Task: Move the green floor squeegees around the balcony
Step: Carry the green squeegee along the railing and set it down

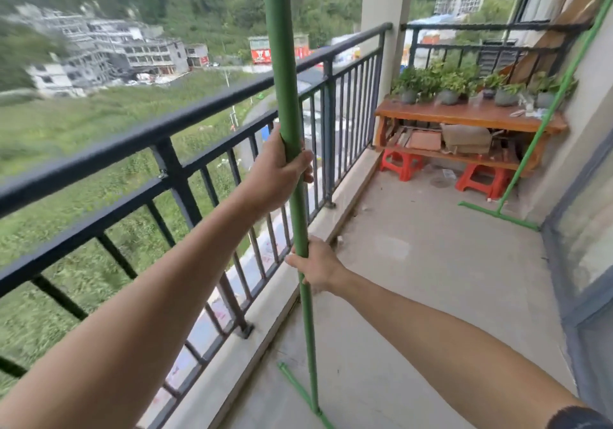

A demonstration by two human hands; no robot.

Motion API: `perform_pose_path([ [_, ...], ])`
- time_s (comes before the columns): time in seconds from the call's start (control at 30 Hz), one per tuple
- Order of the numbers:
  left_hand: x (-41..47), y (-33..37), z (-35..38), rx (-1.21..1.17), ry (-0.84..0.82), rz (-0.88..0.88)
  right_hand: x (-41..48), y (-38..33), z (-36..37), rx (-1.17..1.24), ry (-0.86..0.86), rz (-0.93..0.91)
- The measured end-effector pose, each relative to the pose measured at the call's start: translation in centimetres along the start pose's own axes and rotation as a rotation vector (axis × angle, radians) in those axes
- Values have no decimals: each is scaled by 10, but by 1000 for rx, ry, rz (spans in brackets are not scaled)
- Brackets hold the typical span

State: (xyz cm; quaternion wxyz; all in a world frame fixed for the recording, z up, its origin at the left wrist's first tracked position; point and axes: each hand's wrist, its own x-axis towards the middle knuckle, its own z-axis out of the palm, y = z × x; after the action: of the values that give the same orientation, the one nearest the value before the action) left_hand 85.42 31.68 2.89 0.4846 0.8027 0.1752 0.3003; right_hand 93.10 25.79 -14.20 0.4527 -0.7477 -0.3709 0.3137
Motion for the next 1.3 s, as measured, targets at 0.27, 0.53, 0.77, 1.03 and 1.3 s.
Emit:
perform_pose_path([
  [0.27, 45, -53, -57, 89, 19, -74, 73, -16, 49, -34, 56, 8],
  [0.53, 88, -72, -81, 108, -28, -24, 108, -33, 58, -7, 145, 13],
  [0.77, 76, -80, -67, 143, -32, 1, 100, -16, 53, -102, 77, 37],
  [1.03, 22, -78, -8, 135, 392, -171, 0, 75, -52, -35, -25, 117],
  [1.3, -73, -132, 113, 61, 91, -616, -185, 233, -217, 125, 261, 450],
])
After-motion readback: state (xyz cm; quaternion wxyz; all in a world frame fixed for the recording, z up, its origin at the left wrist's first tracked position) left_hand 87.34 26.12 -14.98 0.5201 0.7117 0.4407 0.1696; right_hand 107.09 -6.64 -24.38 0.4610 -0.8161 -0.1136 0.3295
